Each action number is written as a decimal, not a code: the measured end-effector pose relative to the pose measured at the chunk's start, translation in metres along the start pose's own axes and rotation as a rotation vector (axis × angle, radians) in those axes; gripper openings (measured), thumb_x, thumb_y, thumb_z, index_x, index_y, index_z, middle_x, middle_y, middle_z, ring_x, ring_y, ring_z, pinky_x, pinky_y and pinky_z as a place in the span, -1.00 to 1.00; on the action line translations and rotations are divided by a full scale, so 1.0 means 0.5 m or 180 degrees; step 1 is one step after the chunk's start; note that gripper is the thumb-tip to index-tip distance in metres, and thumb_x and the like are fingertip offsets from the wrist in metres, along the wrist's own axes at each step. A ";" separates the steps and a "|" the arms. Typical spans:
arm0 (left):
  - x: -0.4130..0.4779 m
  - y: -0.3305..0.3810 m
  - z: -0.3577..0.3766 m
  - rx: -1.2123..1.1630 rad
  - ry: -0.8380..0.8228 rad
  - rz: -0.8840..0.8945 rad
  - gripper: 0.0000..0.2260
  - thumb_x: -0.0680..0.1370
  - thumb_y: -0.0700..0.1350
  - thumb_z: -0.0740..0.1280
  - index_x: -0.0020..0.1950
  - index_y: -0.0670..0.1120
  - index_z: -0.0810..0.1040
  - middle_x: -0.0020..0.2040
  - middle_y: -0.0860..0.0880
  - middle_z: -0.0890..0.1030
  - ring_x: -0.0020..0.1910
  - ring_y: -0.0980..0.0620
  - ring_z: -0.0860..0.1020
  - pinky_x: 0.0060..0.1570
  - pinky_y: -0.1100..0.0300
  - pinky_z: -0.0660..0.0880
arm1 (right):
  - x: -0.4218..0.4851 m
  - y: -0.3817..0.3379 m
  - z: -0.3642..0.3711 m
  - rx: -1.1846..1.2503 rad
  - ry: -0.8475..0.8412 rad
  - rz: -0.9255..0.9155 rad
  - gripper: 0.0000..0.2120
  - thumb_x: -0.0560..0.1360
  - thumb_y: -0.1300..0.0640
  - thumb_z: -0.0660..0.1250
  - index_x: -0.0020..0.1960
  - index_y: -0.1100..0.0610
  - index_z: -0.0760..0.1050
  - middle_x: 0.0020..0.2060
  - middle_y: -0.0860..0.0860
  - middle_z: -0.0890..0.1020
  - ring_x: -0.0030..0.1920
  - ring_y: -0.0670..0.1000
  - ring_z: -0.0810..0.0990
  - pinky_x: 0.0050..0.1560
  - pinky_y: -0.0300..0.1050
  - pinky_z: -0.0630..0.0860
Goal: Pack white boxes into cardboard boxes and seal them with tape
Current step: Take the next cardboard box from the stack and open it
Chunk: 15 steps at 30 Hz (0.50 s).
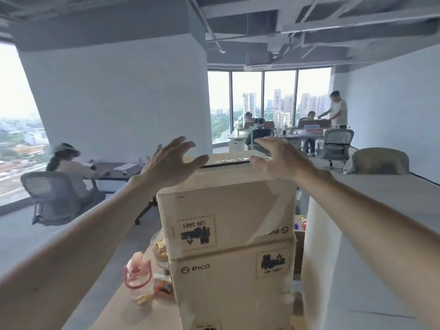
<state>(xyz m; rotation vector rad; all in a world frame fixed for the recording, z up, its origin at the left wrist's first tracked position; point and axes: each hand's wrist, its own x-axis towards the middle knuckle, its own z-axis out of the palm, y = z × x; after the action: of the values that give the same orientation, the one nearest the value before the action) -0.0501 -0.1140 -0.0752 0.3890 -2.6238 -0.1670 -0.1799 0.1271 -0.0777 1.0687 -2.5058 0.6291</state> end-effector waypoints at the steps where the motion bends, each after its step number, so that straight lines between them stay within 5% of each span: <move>1: 0.010 -0.007 0.004 -0.0018 -0.0120 -0.0076 -0.33 0.54 0.44 0.08 0.56 0.13 0.22 0.62 0.06 0.10 0.56 -0.12 0.14 0.50 -0.21 0.10 | 0.015 0.007 0.005 -0.0023 -0.0089 0.0037 -0.36 0.57 -0.23 0.20 0.55 0.02 0.16 0.55 0.05 0.18 0.51 0.13 0.21 0.45 0.13 0.19; 8: 0.052 -0.040 0.040 -0.0040 -0.0919 -0.0566 -0.12 0.40 0.55 0.09 0.61 0.13 0.11 0.63 0.05 0.03 0.59 -0.07 0.10 0.51 -0.12 0.07 | 0.078 0.038 0.037 -0.0080 -0.0744 0.0236 -0.29 0.55 -0.30 0.17 0.57 0.02 0.10 0.57 0.09 0.11 0.54 0.14 0.13 0.47 0.07 0.13; 15: 0.061 -0.039 0.051 0.0017 -0.1021 -0.0710 -0.14 0.44 0.52 0.12 0.62 0.08 0.11 0.62 0.01 0.11 0.58 -0.07 0.11 0.52 -0.09 0.08 | 0.113 0.063 0.052 -0.0085 -0.1424 0.0392 -0.21 0.46 -0.45 0.12 0.56 -0.07 0.13 0.58 -0.03 0.06 0.57 0.05 0.02 0.53 0.14 0.01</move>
<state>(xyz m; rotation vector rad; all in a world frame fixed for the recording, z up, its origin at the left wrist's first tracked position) -0.0834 -0.1406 -0.0879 0.7093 -2.8883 -0.3195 -0.2440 0.0998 -0.0811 1.1565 -2.9705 0.4214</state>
